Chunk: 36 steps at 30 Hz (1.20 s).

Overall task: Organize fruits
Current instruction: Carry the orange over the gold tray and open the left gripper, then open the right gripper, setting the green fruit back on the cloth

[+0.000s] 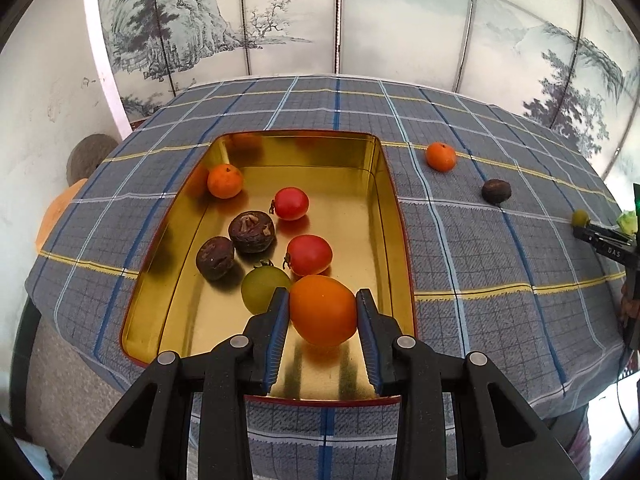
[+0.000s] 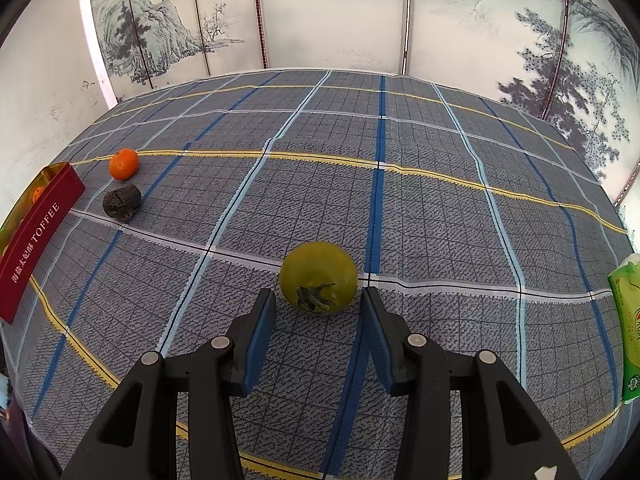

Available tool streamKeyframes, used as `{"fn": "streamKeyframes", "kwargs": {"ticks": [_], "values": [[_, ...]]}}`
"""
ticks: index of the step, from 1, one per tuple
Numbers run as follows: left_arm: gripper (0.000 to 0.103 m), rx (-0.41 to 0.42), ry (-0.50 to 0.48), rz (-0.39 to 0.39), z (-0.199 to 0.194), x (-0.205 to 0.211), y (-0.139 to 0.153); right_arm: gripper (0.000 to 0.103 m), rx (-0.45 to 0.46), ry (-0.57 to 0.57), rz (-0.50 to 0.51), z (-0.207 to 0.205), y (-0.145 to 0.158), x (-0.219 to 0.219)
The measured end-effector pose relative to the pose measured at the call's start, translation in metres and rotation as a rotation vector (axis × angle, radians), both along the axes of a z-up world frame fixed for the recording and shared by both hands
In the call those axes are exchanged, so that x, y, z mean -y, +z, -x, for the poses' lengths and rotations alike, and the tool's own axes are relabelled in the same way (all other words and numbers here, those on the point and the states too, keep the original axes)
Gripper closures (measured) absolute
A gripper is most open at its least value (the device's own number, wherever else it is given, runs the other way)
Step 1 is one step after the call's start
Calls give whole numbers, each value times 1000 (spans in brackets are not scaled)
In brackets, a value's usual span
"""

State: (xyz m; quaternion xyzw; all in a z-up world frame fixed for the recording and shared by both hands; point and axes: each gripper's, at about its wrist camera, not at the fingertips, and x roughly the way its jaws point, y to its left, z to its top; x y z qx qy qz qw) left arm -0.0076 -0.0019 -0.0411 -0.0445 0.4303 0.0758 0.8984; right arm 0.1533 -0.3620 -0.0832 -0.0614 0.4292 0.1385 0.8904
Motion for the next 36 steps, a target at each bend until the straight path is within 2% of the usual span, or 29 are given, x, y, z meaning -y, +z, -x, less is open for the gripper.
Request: {"fn": "streamKeyframes", "kwargs": {"ticks": [27, 29, 31, 36], "values": [[65, -21, 27, -59, -9, -4, -8, 61, 0, 2, 6, 0, 0, 0], [57, -12, 24, -62, -9, -3, -6, 61, 0, 2, 6, 0, 0, 0], [34, 10, 27, -75, -7, -3, -3, 61, 0, 2, 6, 0, 0, 0], [30, 50, 29, -145, -3, 6, 8, 61, 0, 3, 7, -1, 0, 0]]}}
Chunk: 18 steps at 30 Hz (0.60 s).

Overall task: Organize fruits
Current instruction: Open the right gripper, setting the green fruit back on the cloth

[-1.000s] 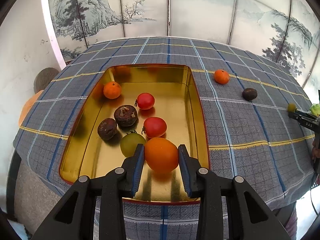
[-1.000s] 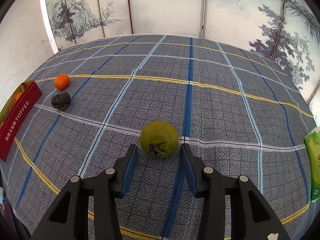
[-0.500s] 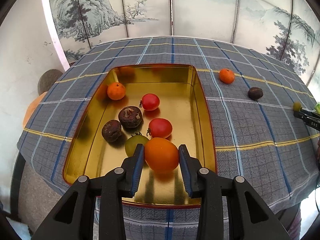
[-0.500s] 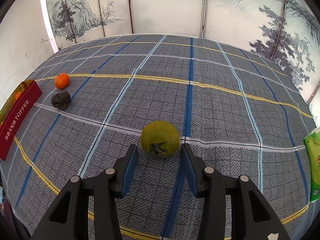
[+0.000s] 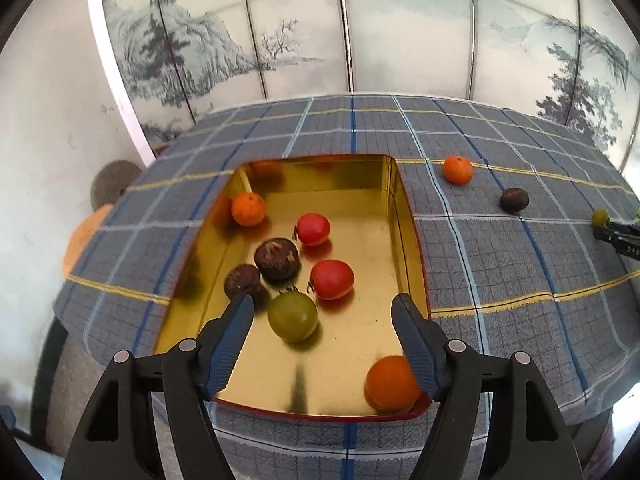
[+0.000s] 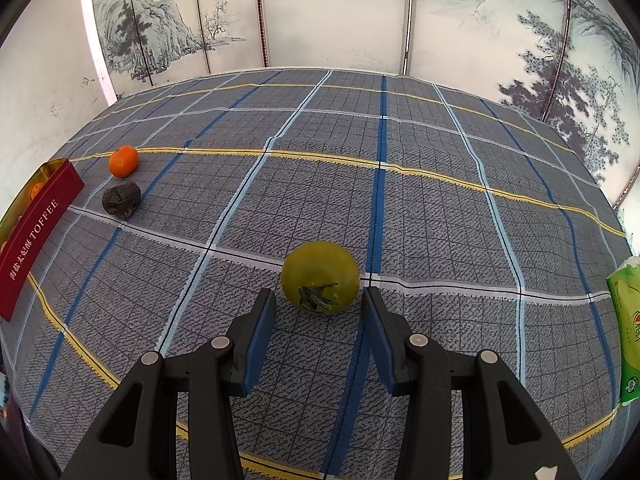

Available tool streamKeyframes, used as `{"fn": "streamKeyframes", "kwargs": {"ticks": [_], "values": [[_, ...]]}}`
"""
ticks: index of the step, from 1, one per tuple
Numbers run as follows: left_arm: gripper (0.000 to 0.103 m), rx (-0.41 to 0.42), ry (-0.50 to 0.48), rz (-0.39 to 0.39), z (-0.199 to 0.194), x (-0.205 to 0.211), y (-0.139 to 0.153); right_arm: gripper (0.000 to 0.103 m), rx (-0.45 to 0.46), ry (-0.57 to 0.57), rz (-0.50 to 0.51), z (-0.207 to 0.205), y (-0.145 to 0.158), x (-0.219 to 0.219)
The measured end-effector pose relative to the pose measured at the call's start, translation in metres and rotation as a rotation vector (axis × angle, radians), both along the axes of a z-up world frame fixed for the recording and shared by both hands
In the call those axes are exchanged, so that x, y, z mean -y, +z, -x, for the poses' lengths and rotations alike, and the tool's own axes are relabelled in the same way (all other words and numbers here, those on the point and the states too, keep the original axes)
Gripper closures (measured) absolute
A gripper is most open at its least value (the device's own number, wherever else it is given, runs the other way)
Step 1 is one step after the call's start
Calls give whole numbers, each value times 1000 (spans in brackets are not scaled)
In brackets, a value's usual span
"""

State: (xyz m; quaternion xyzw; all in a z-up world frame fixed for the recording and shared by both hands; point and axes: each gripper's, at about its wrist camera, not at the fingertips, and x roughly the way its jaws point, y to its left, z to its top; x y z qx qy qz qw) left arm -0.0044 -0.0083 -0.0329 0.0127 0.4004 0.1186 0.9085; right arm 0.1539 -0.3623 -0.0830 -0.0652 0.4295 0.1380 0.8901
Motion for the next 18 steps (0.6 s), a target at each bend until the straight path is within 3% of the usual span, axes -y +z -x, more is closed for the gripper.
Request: {"fn": "streamKeyframes", "kwargs": {"ticks": [9, 13, 18], "values": [[30, 3, -14, -29, 6, 7, 7, 61, 4, 7, 16, 1, 0, -3], [30, 9, -15, -32, 10, 7, 10, 72, 3, 5, 19, 4, 2, -3], [30, 23, -17, -38, 14, 7, 13, 80, 7, 4, -5, 14, 5, -4]]}}
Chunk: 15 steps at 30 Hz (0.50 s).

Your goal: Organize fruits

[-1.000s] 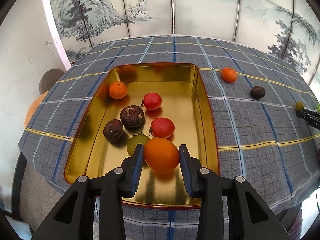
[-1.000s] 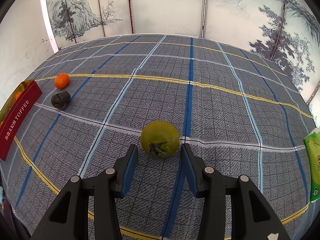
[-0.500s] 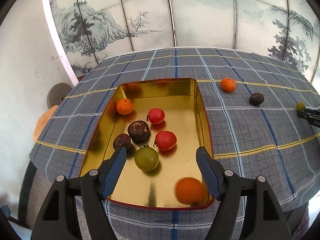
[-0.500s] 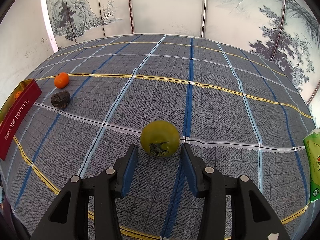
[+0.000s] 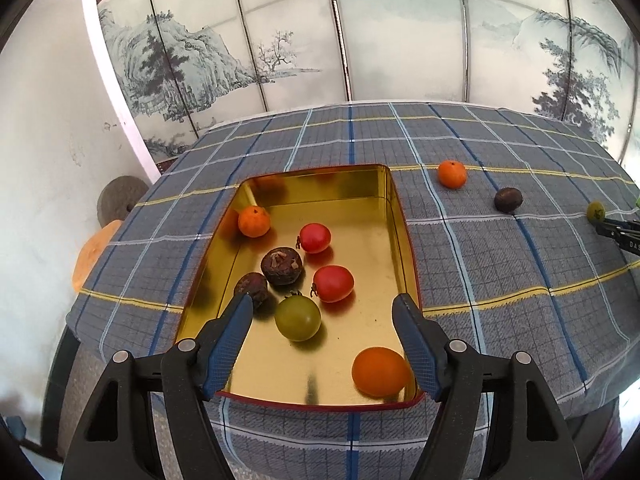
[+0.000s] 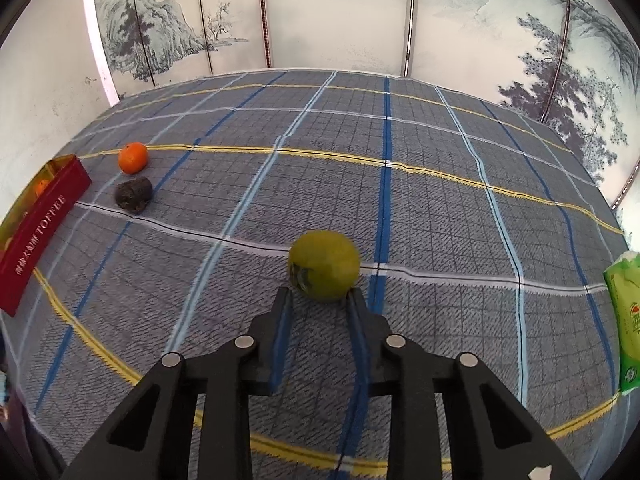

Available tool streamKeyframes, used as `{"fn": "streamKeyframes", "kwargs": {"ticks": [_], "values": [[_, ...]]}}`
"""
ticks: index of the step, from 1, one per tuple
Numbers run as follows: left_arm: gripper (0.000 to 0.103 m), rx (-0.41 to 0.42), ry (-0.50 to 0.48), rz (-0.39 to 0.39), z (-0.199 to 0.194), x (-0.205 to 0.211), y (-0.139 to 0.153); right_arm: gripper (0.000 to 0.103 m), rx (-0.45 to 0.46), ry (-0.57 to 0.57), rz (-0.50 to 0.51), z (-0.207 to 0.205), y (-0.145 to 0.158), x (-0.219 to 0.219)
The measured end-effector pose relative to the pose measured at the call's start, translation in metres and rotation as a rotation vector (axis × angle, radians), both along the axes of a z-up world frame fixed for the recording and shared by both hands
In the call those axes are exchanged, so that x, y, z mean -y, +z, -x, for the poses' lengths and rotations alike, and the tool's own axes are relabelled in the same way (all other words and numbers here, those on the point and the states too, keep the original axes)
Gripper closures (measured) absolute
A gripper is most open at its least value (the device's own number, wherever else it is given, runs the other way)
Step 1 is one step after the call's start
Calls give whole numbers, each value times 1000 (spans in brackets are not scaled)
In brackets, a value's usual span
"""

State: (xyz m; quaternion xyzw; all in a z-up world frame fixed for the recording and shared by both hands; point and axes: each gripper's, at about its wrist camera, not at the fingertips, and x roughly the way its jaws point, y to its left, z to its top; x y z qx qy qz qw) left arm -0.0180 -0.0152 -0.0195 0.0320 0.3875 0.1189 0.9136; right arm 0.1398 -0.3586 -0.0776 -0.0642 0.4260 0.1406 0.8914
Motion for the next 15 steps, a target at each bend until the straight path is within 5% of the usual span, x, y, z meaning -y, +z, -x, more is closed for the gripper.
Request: {"fn": "streamKeyframes", "kwargs": {"ticks": [15], "values": [[30, 9, -7, 18, 4, 2, 3, 80, 38, 4, -122, 36, 17, -3]]}}
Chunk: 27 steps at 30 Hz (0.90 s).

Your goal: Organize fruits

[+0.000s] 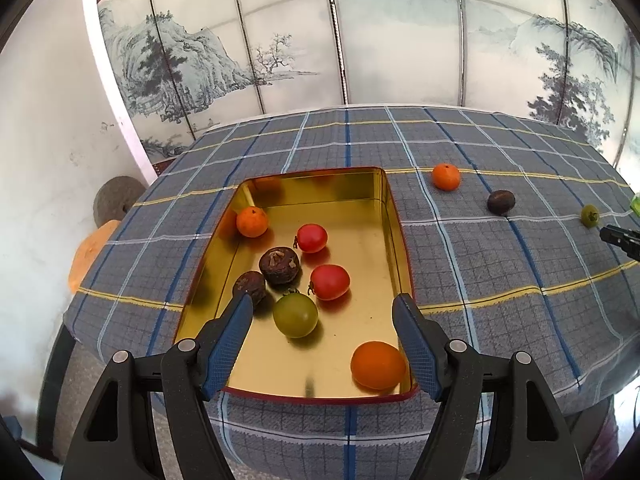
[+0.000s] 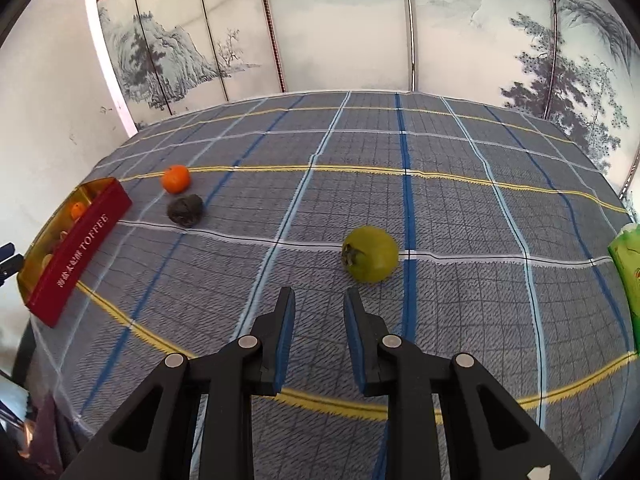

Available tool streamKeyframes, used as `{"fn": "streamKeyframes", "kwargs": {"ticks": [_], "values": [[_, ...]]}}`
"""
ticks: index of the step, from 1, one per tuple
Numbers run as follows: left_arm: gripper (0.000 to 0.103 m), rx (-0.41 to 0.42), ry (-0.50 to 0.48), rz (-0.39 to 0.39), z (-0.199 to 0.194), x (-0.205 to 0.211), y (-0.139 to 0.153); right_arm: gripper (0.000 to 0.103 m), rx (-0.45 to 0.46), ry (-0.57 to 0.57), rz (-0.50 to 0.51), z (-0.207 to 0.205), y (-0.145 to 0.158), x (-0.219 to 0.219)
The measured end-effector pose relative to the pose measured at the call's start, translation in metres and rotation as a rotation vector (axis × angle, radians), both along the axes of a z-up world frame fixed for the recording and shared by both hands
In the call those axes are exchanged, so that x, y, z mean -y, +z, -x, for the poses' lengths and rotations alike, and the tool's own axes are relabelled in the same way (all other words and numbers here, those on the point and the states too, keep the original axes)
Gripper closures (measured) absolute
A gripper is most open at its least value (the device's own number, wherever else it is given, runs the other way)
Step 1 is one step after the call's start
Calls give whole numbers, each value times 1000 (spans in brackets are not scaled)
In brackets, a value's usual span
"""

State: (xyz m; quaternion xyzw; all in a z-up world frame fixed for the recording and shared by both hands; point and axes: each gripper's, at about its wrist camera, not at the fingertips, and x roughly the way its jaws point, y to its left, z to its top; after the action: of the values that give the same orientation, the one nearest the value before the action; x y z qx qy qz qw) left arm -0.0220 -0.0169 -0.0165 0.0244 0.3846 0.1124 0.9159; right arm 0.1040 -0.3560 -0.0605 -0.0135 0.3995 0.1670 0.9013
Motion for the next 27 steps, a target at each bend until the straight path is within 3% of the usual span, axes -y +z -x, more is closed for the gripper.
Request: {"fn": "streamKeyframes", "kwargs": {"ticks": [4, 8, 11, 13, 14, 17, 18, 19, 21, 27], "values": [[30, -5, -6, -2, 1, 2, 1, 80, -11, -11, 34, 0, -5, -1], [30, -2, -8, -5, 1, 3, 2, 77, -7, -78, 5, -3, -4, 14], [30, -8, -11, 3, 0, 5, 2, 63, -11, -72, 2, -14, 0, 16], [30, -11, -16, 6, -1, 8, 2, 40, -5, -68, 23, -23, 3, 12], [30, -14, -19, 5, -2, 9, 2, 39, -4, -57, 27, -30, 5, 9], [30, -20, -33, -8, -3, 14, 1, 41, -16, -50, 57, -48, 2, 1], [30, -19, -33, -14, -4, 14, 1, 59, -40, -55, 59, -54, -2, 1], [30, -10, -25, -17, -3, 14, 3, 68, -68, -66, 68, -60, -7, 1], [30, 15, 1, 6, 1, 5, 7, 71, -59, -68, 77, -59, -6, 2], [30, 36, 48, 76, 9, -21, 16, 71, -3, -26, -22, -19, 18, -6]]}}
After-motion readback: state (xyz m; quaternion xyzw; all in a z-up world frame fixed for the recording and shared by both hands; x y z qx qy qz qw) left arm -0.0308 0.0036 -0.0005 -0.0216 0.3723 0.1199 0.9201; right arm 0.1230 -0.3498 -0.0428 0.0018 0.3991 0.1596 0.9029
